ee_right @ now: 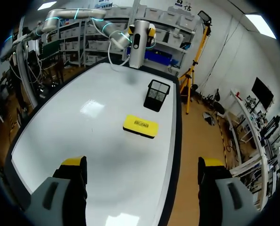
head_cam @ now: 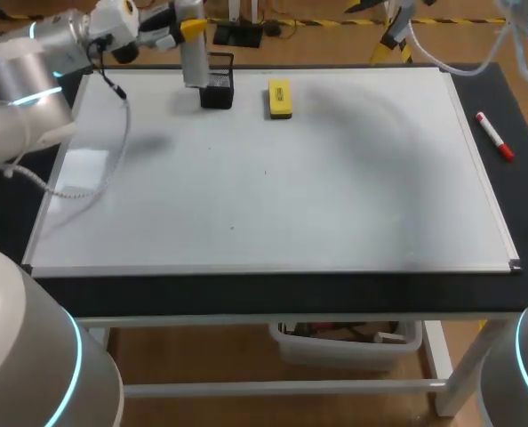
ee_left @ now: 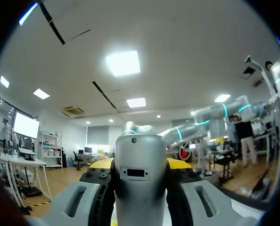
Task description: Pick up the inspection probe, press it on each red-marked spot on the whiteboard one by one, put down the probe, pick up the eraser, and wipe off all the red marks.
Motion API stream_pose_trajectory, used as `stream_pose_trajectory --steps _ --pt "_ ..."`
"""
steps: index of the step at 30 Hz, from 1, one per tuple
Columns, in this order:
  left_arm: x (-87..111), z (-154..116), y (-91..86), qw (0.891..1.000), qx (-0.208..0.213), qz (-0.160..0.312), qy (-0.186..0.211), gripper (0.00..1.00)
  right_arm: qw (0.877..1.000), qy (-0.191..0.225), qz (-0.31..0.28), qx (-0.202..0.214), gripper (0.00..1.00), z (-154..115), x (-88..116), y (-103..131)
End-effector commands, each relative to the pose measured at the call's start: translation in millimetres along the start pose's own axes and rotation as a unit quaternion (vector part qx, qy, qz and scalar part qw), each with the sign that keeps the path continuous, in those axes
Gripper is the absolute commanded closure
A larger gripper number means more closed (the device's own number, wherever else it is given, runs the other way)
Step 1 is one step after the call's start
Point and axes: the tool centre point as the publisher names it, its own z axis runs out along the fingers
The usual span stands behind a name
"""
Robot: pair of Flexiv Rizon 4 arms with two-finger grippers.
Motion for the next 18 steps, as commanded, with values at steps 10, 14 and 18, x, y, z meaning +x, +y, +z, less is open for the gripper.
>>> stream_pose_trajectory --steps 10,14,18 --pt "-67.1 31 13.3 0.994 -0.002 -0.003 0.105 1.0 0.998 0.06 0.0 -0.002 0.0 -1 -7 -4" --pt "-74.1 32 20.4 0.995 -0.003 -0.004 0.103 1.0 0.998 0.06 0.0 -0.002 0.0 -1 -7 -4" --pt "-79.4 33 27.7 0.995 -0.007 -0.005 0.103 1.0 0.998 0.06 0.0 -0.002 0.0 -1 -7 -4"
